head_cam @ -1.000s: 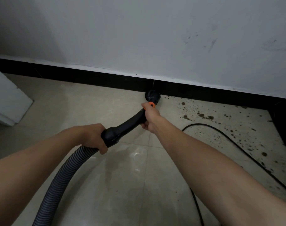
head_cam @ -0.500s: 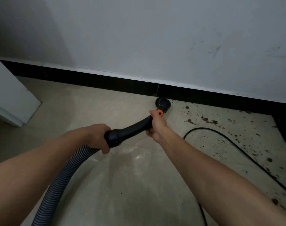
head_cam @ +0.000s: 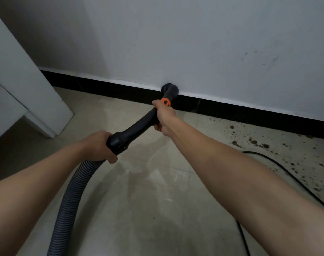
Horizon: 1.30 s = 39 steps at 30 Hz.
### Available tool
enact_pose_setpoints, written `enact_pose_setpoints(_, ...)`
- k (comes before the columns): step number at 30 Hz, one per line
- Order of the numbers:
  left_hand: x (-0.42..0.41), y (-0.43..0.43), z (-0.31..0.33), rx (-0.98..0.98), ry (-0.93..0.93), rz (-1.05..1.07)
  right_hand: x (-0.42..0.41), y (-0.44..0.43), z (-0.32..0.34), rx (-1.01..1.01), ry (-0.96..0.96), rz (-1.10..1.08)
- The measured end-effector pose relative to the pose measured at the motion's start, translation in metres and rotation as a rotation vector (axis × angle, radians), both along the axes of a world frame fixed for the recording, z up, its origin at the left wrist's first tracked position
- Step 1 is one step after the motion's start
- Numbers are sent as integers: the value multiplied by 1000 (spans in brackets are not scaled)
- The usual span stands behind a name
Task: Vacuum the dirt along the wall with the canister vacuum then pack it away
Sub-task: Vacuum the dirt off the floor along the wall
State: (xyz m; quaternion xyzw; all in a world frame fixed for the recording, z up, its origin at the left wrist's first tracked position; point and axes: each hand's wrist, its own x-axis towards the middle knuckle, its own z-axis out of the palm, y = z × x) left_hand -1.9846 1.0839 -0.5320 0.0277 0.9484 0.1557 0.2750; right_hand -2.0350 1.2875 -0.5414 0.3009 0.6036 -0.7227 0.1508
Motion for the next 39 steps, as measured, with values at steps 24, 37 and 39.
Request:
enact_pose_setpoints(24, -4, 85, -37, -341, -122, -589, 163, 66, -71, -252, -209, -584)
enact_pose_setpoints(37, -19, 170, -27, -105, -152, -490, 78, 168, -61, -34, -184, -460)
enact_pose_setpoints(39, -20, 172, -26, -83, -158, -462, 71, 172, -58, -20, -186, -424)
